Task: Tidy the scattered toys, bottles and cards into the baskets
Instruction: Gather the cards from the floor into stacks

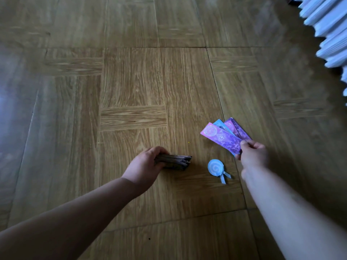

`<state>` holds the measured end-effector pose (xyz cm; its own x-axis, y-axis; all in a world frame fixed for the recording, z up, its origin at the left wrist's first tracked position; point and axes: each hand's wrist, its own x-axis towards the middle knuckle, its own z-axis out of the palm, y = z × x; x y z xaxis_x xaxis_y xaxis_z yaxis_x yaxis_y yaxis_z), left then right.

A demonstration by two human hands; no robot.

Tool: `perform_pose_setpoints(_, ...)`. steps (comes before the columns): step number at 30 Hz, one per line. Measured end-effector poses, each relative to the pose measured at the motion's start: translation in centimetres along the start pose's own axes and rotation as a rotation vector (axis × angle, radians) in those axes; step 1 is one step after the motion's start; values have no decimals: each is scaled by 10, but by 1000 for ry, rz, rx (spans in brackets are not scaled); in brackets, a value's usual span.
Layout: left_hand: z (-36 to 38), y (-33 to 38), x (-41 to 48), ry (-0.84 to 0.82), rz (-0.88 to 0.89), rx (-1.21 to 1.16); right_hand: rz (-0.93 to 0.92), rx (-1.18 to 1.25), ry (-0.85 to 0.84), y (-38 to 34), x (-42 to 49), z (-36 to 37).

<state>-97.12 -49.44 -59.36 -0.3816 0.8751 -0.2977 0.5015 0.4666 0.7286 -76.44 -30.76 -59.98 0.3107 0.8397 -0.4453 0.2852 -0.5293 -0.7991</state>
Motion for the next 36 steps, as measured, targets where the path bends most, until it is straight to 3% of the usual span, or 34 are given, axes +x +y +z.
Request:
perform_pose_setpoints(2, 2, 1, -1, -3, 10, -2, -234, -418, 77, 0, -4, -4)
perform_pose_setpoints(3, 2, 1, -1, -5, 13, -2, -421, -516, 66, -1, -15, -6)
perform_pose_setpoints(5, 3, 1, 1, -14, 23, -1, -655, -512, -278, 1, -48, -4)
perform_pose_setpoints(7, 5, 0, 1, -19, 22, -12, -667, -612, -721, 13, -81, 6)
perform_pose_setpoints(9, 9, -1, 0, -18, 20, -21, -654, -700, -896, 37, -101, 20)
perform_pose_setpoints(12, 16, 1, -4, 31, -3, -65, -668, -565, -769, 57, -122, 43)
perform_pose_setpoints(16, 18, 4, -14, 63, -115, -174, -731, -598, -657, 57, -128, 53)
perform_pose_setpoints(19, 20, 2, -21, 75, -176, -229, -858, -592, -655, 61, -120, 50)
perform_pose_setpoints(26, 26, 3, -21, 82, -230, -336, -665, -501, -728, 66, -127, 48)
perform_pose_setpoints(33, 27, 3, -29, 153, -140, -267, -851, -517, -624, 60, -125, 53)
perform_pose_setpoints(36, 27, 3, -29, 78, -158, -263, -792, -508, -660, 61, -125, 57)
